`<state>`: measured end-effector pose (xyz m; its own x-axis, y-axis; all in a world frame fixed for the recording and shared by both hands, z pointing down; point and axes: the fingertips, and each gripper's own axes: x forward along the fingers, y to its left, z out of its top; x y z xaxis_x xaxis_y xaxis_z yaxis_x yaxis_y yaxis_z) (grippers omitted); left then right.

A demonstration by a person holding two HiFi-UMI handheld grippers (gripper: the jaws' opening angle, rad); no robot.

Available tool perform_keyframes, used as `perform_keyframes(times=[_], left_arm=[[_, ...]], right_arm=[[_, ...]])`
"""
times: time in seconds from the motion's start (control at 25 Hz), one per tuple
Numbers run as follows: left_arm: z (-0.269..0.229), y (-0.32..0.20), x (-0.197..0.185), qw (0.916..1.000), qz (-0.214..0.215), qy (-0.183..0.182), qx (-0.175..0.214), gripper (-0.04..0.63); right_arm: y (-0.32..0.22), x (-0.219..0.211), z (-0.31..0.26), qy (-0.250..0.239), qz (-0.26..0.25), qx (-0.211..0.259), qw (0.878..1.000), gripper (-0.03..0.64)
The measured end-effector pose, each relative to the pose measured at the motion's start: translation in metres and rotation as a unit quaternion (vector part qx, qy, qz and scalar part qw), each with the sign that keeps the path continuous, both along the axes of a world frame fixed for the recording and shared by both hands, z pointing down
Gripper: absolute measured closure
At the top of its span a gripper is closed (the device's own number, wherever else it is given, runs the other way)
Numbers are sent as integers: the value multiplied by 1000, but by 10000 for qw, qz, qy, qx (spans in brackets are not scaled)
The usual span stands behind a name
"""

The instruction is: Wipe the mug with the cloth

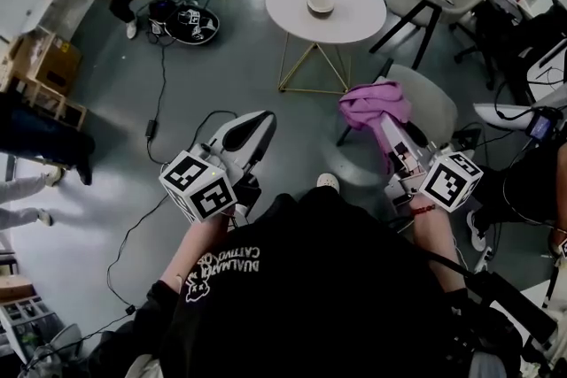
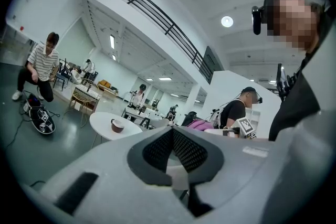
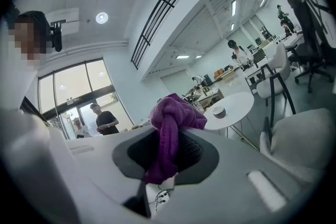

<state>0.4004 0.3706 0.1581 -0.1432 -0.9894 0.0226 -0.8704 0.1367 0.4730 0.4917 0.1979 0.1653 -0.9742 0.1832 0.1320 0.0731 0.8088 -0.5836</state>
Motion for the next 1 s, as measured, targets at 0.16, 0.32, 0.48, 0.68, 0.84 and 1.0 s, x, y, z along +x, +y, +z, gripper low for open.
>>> perform_keyframes(times=[0.16, 0.32, 0.48, 0.68, 0.84, 1.0], left_arm=[[-2, 5, -3, 10000, -58, 1, 44, 598], [3, 8, -10, 9999, -93, 43, -9, 598], [3, 4, -33, 9997, -196, 166, 21, 598], [-3, -14, -68, 9995, -262, 191, 28, 598], [-9, -38, -103, 9995, -300, 114, 38, 598], [-10, -67, -137, 9998, -200, 60, 9, 598]], right_arm=[[-1, -2, 0, 6, 82, -17, 10000, 543], [-8, -10, 2, 138, 160, -40, 9998, 543], [-12, -34, 0, 176, 115, -31, 9998, 543], [-31, -72, -4, 146, 96, -226, 9996, 543], [-53, -109, -10, -14, 9, -331, 9994, 543], [-73, -150, -10, -54, -101, -292, 9995, 543]])
